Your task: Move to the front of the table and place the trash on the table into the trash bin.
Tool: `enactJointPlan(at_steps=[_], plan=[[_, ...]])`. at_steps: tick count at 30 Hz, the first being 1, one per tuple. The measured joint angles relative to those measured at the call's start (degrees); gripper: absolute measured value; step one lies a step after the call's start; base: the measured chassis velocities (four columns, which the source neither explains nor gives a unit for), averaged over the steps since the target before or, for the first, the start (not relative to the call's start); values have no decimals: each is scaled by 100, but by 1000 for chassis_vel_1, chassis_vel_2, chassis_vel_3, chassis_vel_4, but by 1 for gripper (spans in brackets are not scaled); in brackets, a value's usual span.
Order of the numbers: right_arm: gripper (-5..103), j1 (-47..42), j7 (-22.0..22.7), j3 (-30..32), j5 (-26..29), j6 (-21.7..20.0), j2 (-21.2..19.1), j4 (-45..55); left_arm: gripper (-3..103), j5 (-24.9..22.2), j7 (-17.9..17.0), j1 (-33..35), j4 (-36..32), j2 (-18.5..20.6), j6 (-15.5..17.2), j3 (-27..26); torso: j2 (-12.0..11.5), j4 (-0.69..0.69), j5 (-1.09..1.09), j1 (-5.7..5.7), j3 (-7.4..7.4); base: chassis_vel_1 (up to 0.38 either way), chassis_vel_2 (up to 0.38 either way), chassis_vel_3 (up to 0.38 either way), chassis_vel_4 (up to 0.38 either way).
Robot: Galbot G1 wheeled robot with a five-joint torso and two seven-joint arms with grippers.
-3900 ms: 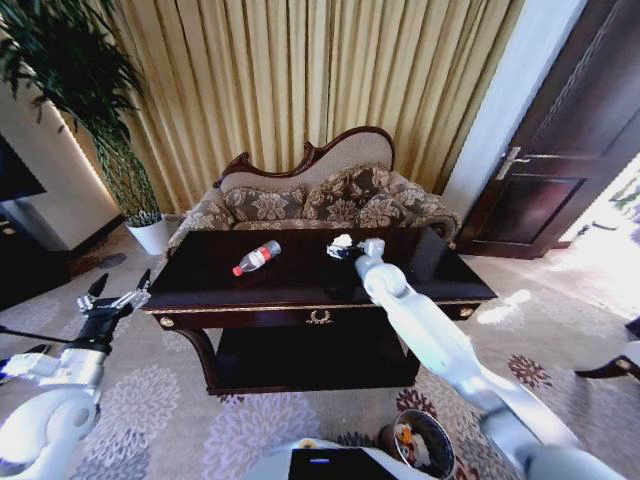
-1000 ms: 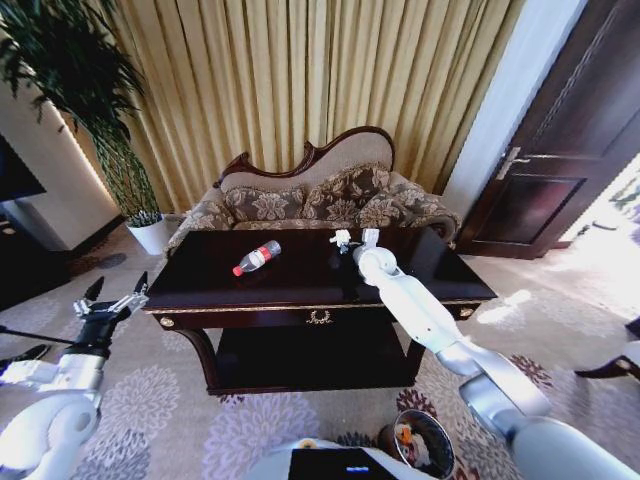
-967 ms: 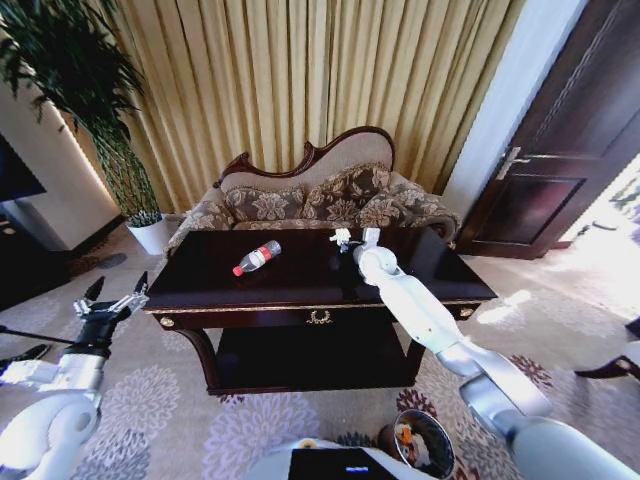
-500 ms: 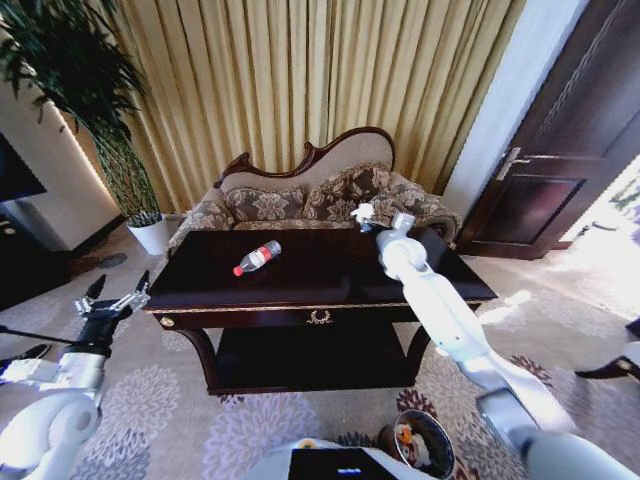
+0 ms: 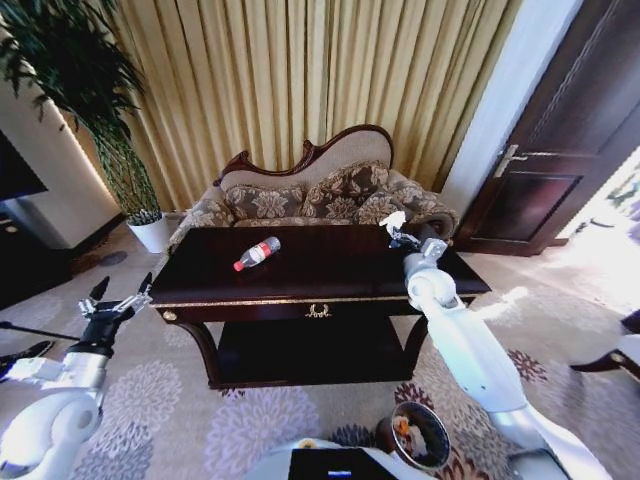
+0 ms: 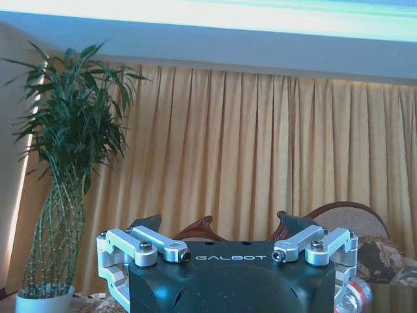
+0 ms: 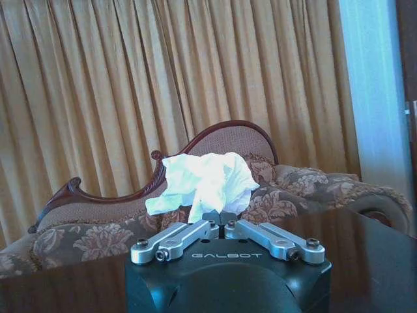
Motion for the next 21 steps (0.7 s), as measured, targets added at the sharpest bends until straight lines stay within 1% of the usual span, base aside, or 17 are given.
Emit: enactJointPlan(at_steps=[7,8,11,13,16,18,19,20,21], plan=[[0,-289,-1,136,-49,-22,15,165,100,-9,-1,13,-23,-16,-7,-9,1,-1,-2,-3,-1,298,-291,-274,280],[0,-373,-7,155,-115,0,35,165,100,-7,2,28,-41,-42,-14,-9,1,-1,1,-3,0,347,-318,-337,317],[0,-411,-15,164,-140,17,44,166,100,-6,9,43,-54,-57,-25,-9,1,0,2,-3,-1,347,-336,-322,317],[0,-497,-12,200,-154,26,64,174,100,-5,29,72,-62,-83,-42,-17,1,1,-3,-3,-1,284,-284,-284,274],[0,-631,4,331,-201,28,129,100,100,-9,57,111,-77,-107,-93,-60,6,2,-2,-8,-4,145,-165,-196,162],[0,-905,-71,539,-424,-1,176,-105,100,-80,81,156,-99,-108,-113,-151,6,1,0,-9,-4,62,-78,-84,53],[0,-905,-71,539,-424,-1,176,-105,100,-80,81,156,-99,-108,-113,-151,6,1,0,-9,-4,14,-54,-84,22],[0,-988,-113,581,-468,-48,181,-149,100,-100,85,165,-99,-106,-116,-172,7,0,0,-9,-4,14,-54,-6,22],[0,-1209,-249,655,-554,-191,199,-302,100,-133,103,176,-91,-92,-124,-214,4,-1,0,-7,-2,0,0,0,0]])
